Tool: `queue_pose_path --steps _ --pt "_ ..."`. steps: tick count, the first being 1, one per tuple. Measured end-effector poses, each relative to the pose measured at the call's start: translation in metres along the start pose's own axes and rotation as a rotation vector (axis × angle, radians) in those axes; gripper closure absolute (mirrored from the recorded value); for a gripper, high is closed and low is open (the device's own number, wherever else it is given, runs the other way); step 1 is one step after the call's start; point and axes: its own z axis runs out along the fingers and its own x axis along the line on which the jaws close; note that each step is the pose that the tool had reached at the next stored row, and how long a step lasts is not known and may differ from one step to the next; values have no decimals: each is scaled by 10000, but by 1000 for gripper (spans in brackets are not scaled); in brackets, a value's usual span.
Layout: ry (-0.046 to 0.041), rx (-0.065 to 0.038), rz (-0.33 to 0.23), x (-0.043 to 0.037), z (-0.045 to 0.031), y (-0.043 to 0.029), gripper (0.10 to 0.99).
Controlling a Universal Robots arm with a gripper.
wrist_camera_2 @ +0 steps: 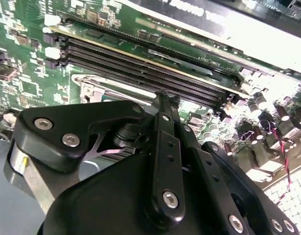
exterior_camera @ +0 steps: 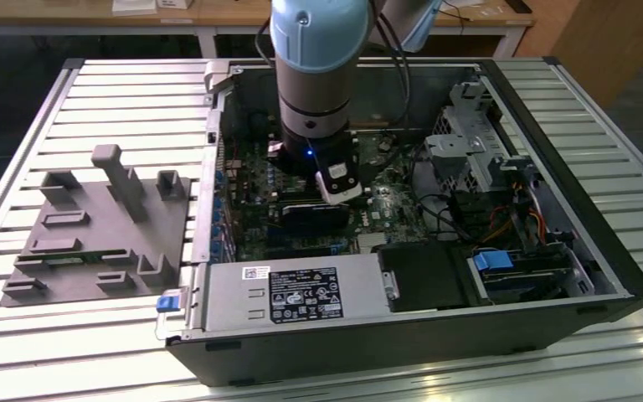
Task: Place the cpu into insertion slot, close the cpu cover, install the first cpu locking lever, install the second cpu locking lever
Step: 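Install the second cpu locking lever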
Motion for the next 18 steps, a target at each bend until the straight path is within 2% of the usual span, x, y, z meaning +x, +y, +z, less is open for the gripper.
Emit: queue_pose_path --steps 18 --pt "200 -340 -489 44 74 -30 984"
